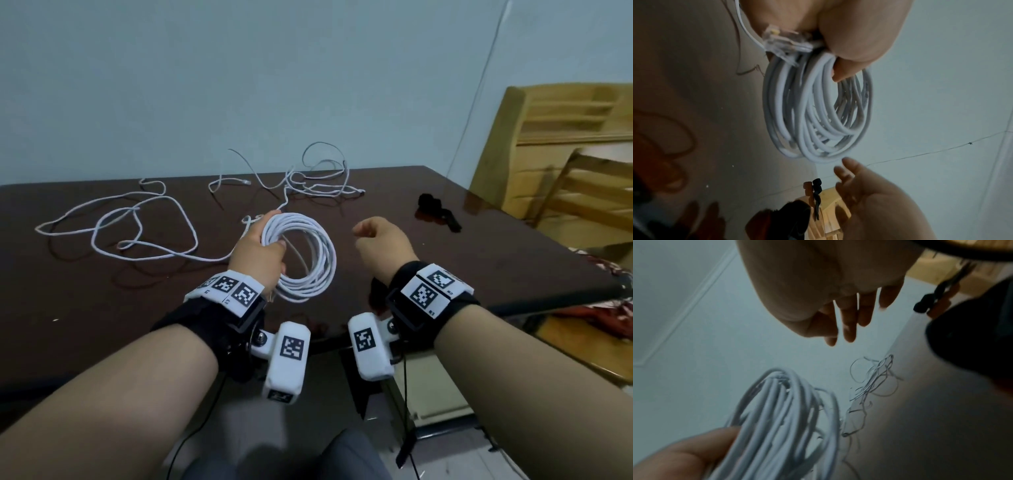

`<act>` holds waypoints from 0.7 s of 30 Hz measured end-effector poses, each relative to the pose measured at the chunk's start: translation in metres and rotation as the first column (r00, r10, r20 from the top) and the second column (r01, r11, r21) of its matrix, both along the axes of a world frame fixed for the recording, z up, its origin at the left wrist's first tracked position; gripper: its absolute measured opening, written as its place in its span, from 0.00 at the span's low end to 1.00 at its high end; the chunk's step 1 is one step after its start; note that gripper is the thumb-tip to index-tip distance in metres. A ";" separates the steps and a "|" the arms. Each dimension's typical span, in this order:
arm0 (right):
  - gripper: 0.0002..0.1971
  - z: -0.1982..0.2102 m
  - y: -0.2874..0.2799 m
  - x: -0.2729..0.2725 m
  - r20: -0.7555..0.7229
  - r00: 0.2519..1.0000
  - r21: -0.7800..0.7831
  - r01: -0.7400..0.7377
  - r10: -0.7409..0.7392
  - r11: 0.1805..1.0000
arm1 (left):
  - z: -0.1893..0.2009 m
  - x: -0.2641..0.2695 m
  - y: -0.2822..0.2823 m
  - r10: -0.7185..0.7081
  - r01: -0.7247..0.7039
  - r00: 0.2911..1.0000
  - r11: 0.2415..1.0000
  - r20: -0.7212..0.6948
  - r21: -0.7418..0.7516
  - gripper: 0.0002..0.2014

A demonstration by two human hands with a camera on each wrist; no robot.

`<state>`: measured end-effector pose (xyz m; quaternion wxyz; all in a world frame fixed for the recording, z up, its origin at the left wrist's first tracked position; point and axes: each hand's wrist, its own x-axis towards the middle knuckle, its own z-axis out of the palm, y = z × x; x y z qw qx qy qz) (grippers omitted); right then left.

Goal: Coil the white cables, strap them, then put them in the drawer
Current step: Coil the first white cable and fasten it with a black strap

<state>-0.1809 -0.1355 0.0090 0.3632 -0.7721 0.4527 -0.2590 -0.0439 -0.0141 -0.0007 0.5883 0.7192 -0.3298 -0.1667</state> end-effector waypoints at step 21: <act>0.10 -0.010 -0.003 0.046 0.216 0.972 0.222 -0.138 0.089 0.965 | -0.016 0.056 -0.005 0.154 -0.159 0.971 0.987 -0.186 -0.012 0.25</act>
